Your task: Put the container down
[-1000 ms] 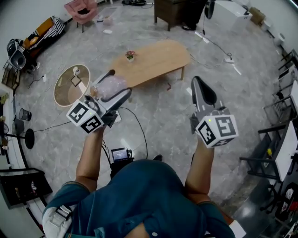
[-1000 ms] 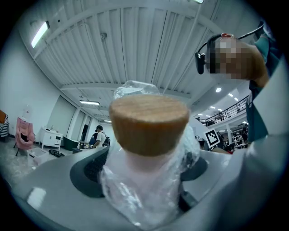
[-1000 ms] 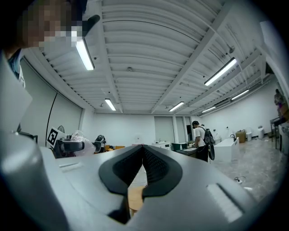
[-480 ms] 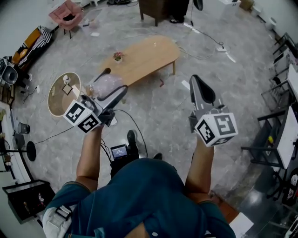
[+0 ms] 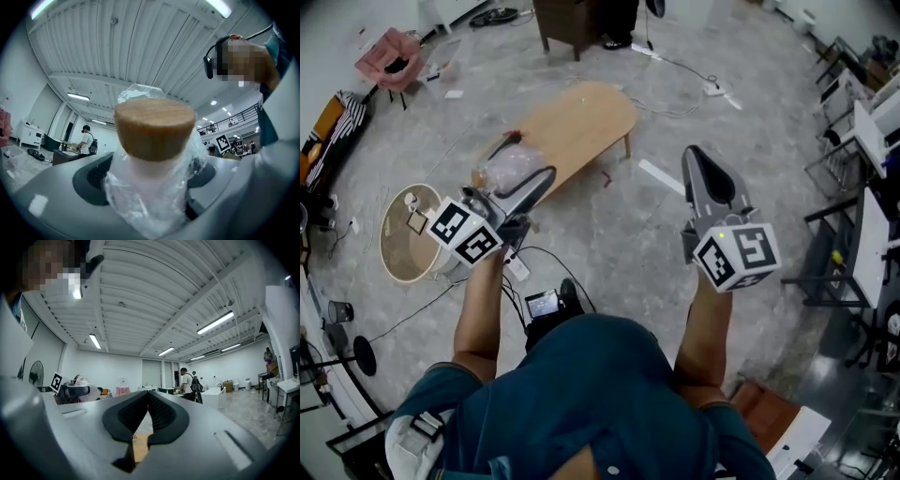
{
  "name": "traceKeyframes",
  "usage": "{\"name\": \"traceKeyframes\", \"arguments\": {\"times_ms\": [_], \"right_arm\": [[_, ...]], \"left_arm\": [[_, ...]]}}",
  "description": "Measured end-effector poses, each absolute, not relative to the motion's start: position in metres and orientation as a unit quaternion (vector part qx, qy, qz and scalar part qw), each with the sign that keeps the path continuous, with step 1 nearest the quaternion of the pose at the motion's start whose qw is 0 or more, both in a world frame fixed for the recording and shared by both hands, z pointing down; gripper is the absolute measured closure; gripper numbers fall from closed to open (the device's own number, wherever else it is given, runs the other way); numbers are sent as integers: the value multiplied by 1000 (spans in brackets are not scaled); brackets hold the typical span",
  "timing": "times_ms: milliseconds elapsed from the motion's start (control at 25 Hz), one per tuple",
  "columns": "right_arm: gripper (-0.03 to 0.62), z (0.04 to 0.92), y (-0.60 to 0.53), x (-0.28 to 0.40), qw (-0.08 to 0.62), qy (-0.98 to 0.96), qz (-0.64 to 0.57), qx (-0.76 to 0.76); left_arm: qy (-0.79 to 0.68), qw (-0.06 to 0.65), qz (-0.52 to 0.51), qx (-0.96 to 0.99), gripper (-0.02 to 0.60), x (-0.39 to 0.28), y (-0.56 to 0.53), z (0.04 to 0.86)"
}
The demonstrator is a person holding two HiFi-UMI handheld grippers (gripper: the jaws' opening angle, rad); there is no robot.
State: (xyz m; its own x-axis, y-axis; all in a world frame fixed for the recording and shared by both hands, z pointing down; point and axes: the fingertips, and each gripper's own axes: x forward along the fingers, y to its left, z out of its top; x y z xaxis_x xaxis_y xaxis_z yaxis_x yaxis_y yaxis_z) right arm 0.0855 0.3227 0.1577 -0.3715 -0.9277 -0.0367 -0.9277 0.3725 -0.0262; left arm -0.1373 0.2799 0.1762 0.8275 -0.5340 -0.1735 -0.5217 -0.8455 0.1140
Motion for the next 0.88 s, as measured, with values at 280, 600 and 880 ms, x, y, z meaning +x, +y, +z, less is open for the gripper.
{"name": "traceKeyframes", "arguments": {"times_ms": [280, 600, 880], "right_arm": [[585, 149, 269, 38, 15, 813, 1, -583], [585, 151, 238, 6, 10, 803, 7, -595], [585, 147, 214, -15, 1, 804, 12, -595]], "left_arm": [[-250, 32, -103, 962, 170, -181, 210, 167], [-235, 27, -105, 966, 170, -212, 172, 170], [-236, 31, -116, 964, 170, -234, 150, 171]]}}
